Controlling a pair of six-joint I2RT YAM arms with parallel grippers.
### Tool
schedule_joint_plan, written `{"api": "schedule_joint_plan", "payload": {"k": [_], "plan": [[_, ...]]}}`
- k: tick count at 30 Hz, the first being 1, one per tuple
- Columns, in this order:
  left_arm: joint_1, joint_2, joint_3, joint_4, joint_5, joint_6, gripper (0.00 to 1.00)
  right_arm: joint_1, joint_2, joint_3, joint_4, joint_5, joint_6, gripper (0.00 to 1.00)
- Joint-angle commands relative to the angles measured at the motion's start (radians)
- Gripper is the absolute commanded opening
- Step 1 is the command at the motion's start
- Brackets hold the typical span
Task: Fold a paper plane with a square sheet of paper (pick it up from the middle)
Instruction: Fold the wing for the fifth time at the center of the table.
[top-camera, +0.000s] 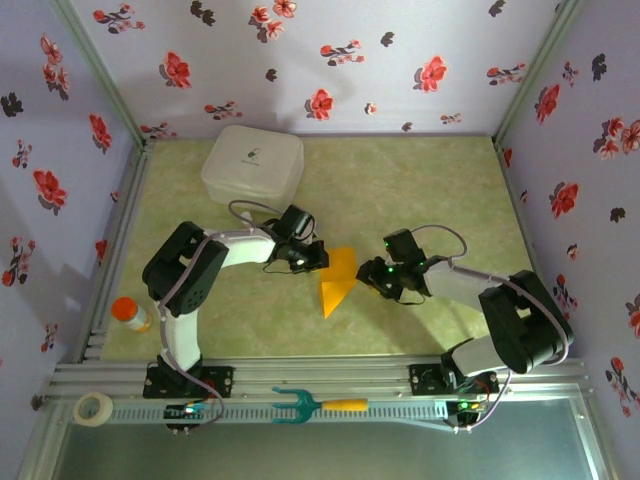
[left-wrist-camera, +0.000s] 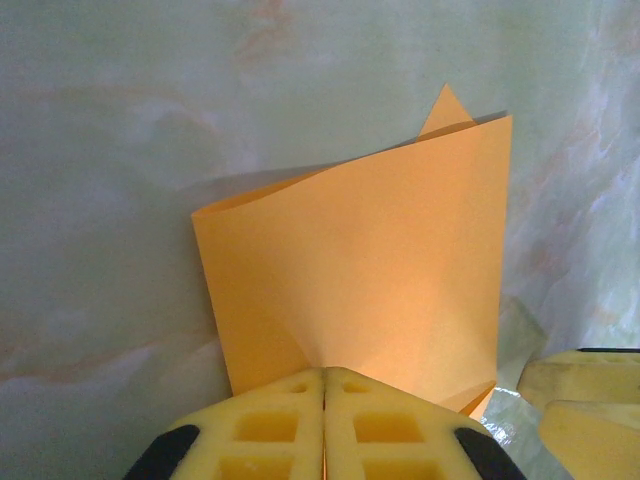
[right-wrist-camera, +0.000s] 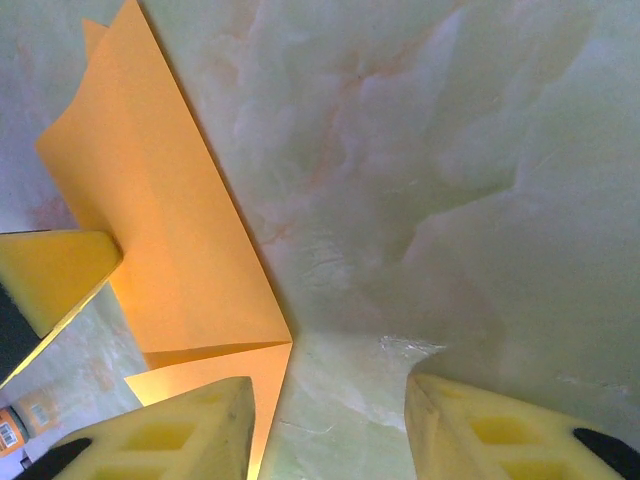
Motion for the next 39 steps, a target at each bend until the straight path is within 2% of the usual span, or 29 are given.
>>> {"api": "schedule_joint_plan", "payload": {"k": [1, 11, 25, 28, 31, 34, 39], "plan": [[-0.002, -0.014, -0.023, -0.034, -0.003, -0.003, 0.09, 0.013, 0.013, 0.007, 0.102, -0.055, 0.004, 0.42], [-0.002, -0.014, -0.023, -0.032, -0.003, -0.005, 0.08, 0.013, 0.033, -0.006, 0.128, -0.061, 0.019, 0.42], [-0.002, -0.02, -0.026, -0.028, -0.003, -0.009, 0.08, 0.012, 0.088, -0.058, 0.34, -0.113, 0.12, 0.42], [-0.001, -0.02, -0.024, -0.031, -0.002, -0.008, 0.08, 0.01, 0.062, -0.063, 0.318, -0.098, 0.126, 0.42], [-0.001, -0.023, -0.027, -0.028, -0.003, -0.009, 0.08, 0.004, 0.033, -0.05, 0.214, -0.04, 0.088, 0.42], [-0.002, -0.02, -0.029, -0.027, -0.004, -0.009, 0.09, 0.002, 0.024, -0.049, 0.206, -0.03, 0.08, 0.42], [-0.001, -0.022, -0.027, -0.026, -0.003, -0.011, 0.09, -0.002, 0.053, -0.066, 0.337, -0.095, 0.125, 0.43]]}}
